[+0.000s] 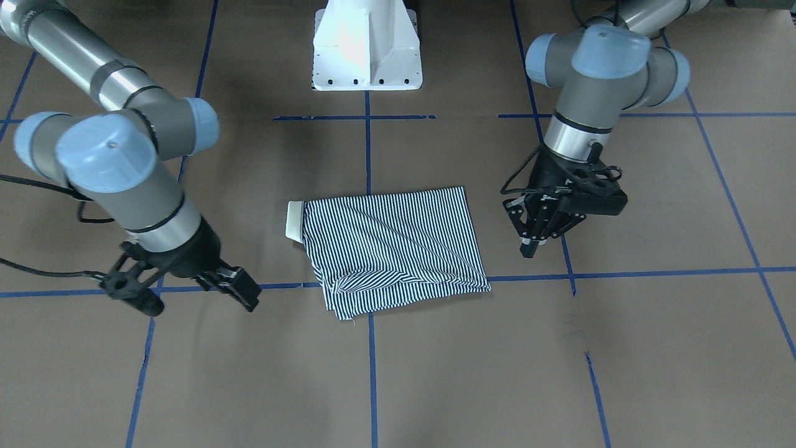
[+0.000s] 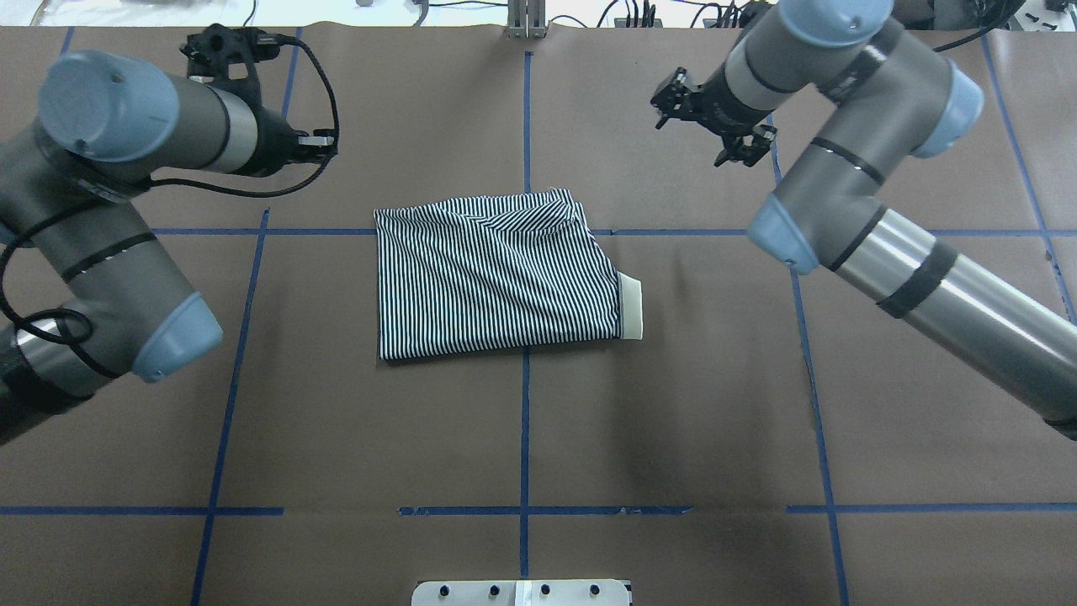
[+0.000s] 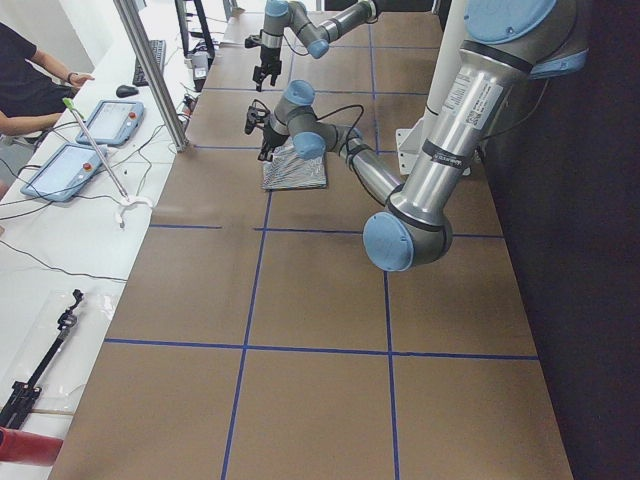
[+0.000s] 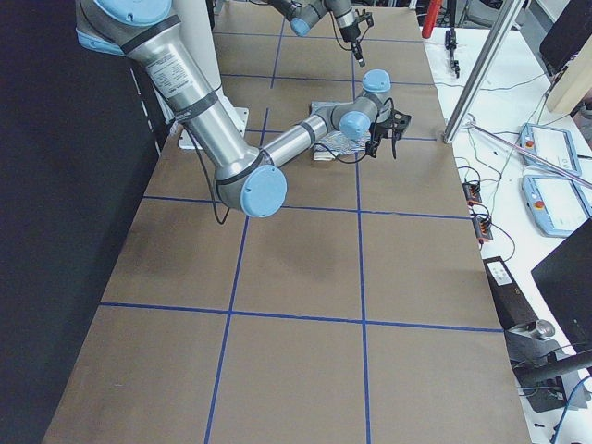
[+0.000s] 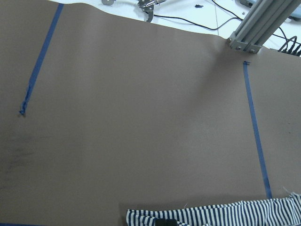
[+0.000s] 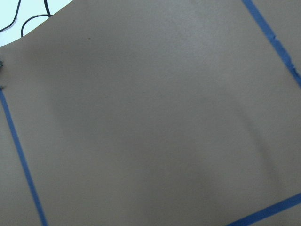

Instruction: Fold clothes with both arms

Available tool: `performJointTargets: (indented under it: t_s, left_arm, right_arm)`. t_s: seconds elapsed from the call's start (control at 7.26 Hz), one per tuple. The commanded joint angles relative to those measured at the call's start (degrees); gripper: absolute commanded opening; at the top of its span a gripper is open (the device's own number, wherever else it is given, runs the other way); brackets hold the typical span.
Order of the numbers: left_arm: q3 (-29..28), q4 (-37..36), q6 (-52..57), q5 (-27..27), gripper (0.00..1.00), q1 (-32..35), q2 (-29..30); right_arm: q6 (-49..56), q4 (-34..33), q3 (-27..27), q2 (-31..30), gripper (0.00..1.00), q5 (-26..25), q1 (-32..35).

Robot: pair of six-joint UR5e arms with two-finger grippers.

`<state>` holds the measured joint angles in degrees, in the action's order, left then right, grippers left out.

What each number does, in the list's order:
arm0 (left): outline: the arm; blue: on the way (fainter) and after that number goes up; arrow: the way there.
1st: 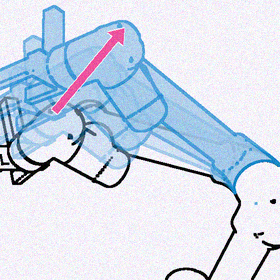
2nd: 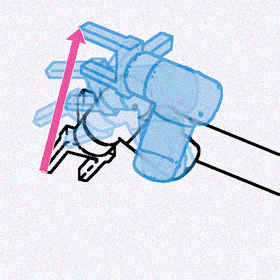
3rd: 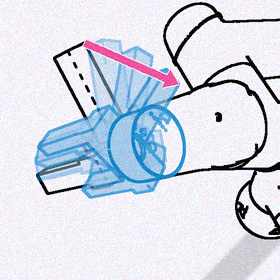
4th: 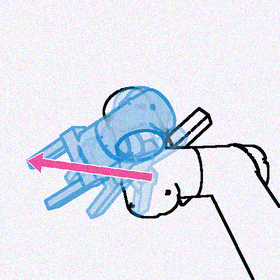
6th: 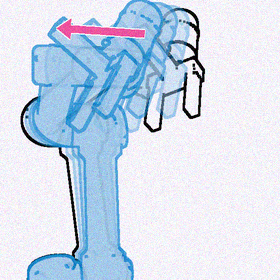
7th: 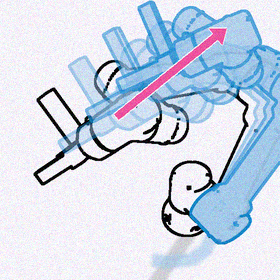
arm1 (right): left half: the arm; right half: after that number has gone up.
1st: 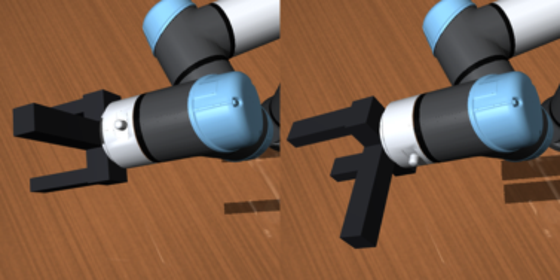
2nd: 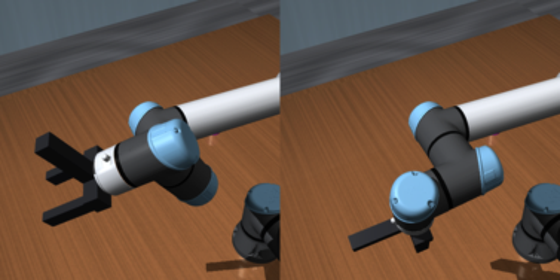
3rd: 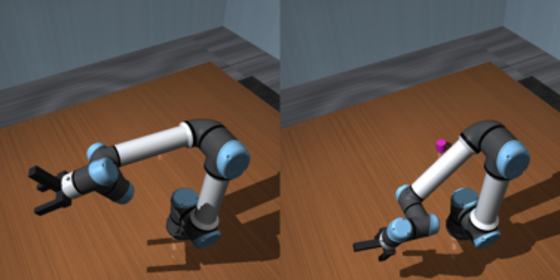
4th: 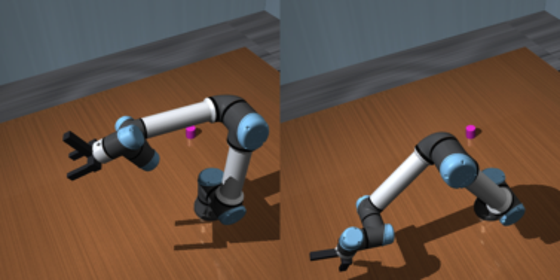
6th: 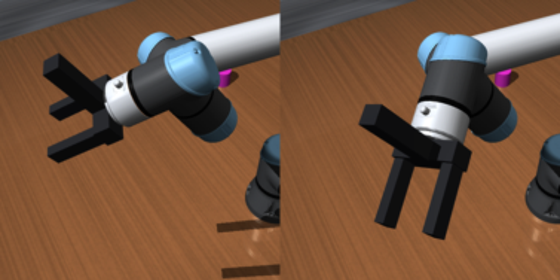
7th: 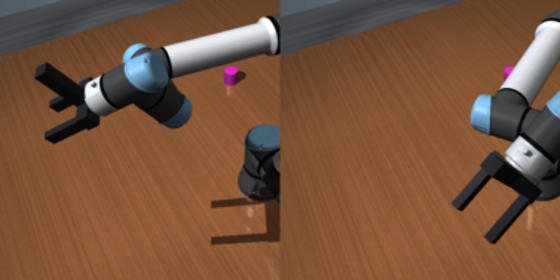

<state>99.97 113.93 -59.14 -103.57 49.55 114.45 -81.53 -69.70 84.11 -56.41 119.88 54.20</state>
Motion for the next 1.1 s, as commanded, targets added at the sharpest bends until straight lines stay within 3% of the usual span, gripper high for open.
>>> performJointTargets:
  t_s: [0.0,0.14,0.28,0.41,0.55,0.69,0.83,0.96]
  left_arm:
    - [-0.1,0.1,19.6,-9.2,0.36,12.9,-6.5]
    - [-0.8,-0.4,28.6,-13.0,0.55,19.4,-8.5]
    - [-2.8,-0.3,35.4,-16.8,1.00,24.7,-10.5]
    - [-3.5,-0.5,42.0,-19.0,1.00,29.7,-14.0]
    - [-3.5,-8.0,48.0,-24.5,1.00,34.9,-15.0]
    - [-2.2,-21.9,54.3,-27.4,1.00,36.3,-14.9]
    - [-2.0,-28.9,64.2,-27.4,1.00,36.3,-17.6]
    - [-2.1,-29.1,69.1,-27.5,1.00,36.3,-21.0]
  right_arm:
    - [20.3,0.1,3.0,-10.3,1.00,7.6,10.3]
    - [30.6,-0.1,3.0,-14.0,1.00,10.8,15.4]
    - [41.3,-0.3,2.7,-18.1,1.00,12.2,20.5]
    - [51.3,-0.4,2.9,-22.5,1.00,12.3,24.2]
    - [58.0,-1.3,3.0,-25.1,1.00,12.3,27.2]
    - [62.9,-3.8,3.2,-27.4,1.00,12.8,28.7]
    - [67.9,-6.9,4.3,-29.0,1.00,13.1,29.7]
    - [72.4,-12.3,5.1,-29.0,1.00,13.1,30.6]
